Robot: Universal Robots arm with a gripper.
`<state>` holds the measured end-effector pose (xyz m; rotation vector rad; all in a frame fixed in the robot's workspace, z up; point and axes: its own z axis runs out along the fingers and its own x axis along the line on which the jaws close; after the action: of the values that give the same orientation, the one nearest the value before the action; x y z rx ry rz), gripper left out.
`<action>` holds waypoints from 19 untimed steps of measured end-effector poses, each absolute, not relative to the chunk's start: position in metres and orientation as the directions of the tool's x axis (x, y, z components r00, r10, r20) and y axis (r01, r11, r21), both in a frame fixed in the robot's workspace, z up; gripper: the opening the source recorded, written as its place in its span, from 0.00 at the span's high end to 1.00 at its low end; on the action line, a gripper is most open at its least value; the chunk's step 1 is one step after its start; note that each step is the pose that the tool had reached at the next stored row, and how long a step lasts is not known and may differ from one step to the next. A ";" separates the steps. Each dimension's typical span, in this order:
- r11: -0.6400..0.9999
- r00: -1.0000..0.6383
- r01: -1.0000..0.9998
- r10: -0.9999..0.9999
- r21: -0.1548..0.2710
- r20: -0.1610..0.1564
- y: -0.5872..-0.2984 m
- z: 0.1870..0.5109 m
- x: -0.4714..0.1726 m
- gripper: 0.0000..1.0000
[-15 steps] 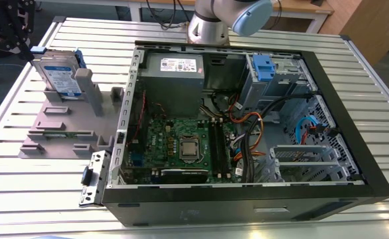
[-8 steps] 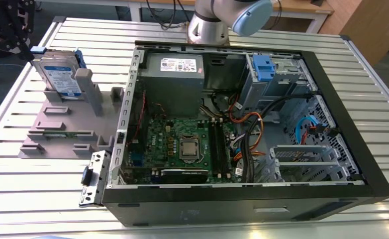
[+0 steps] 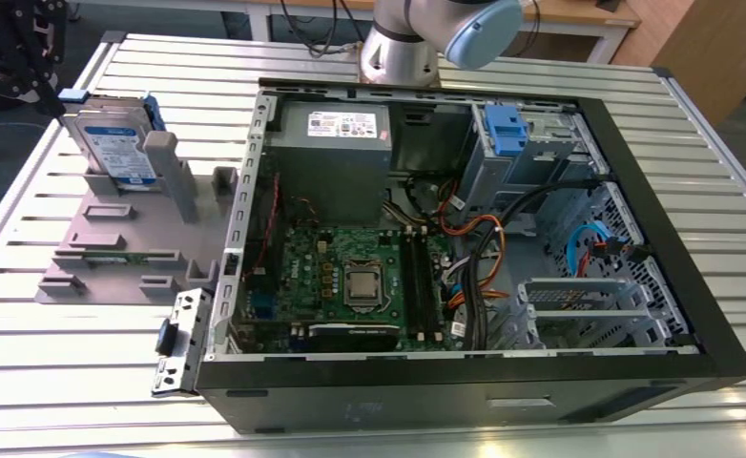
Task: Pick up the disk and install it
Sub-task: 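Pick up the disk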
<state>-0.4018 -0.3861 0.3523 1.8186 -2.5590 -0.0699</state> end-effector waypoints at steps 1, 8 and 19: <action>0.328 -0.329 -0.944 -0.944 0.037 -0.025 -0.386 0.352 -0.402 0.89; 0.323 -0.324 -0.946 -0.946 0.037 -0.025 -0.386 0.352 -0.402 0.89; 0.316 -0.317 -0.948 -0.948 0.037 -0.025 -0.386 0.352 -0.402 0.89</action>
<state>-0.4018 -0.3861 0.3522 1.8353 -2.5468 -0.0698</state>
